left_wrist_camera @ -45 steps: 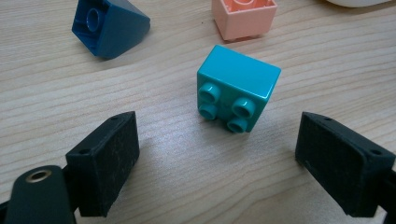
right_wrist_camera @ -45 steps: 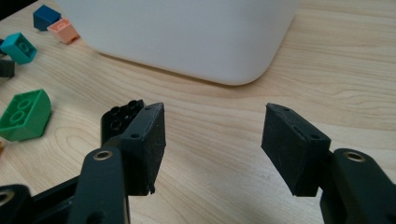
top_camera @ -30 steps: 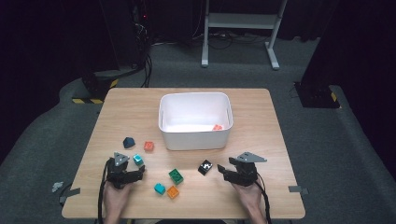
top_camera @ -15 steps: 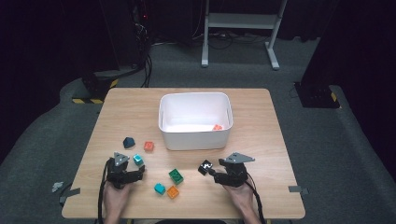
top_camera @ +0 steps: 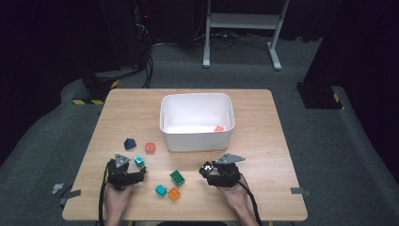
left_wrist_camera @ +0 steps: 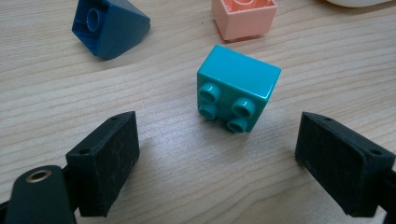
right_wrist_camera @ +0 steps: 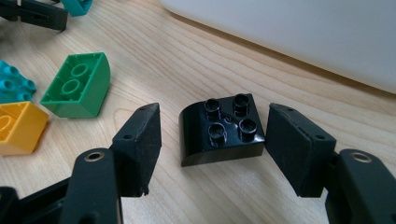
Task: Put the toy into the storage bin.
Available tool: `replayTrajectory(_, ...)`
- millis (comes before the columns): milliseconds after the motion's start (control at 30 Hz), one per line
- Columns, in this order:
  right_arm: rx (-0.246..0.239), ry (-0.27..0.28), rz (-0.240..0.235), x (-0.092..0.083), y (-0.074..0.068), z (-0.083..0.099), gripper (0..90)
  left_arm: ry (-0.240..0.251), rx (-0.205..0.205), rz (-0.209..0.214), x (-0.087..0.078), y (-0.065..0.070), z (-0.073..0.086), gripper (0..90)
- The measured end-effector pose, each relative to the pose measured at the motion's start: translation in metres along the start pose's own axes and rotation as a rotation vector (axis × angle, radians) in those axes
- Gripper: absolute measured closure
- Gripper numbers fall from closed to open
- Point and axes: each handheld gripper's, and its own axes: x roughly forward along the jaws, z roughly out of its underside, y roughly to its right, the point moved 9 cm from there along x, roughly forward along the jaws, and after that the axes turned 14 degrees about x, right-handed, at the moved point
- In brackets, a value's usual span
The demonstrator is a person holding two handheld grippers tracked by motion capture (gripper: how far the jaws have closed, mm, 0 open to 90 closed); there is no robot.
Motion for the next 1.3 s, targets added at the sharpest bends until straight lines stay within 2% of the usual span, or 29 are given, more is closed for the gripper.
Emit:
replayTrajectory(600, -0.050, -0.042, 0.053, 0.016, 0.001, 0.002, 39.0, 0.002, -0.003, 0.000, 0.000, 0.000, 0.000, 13.6)
replayTrajectory(1067, -0.125, -0.034, 0.111, 0.017, 0.000, 0.003, 42.7, 0.003, -0.003, -0.001, 0.000, 0.000, 0.000, 13.6)
replayTrajectory(1300, -0.127, -0.034, 0.118, 0.017, 0.000, 0.003, 42.8, 0.003, -0.003, 0.000, 0.000, 0.000, 0.000, 13.6)
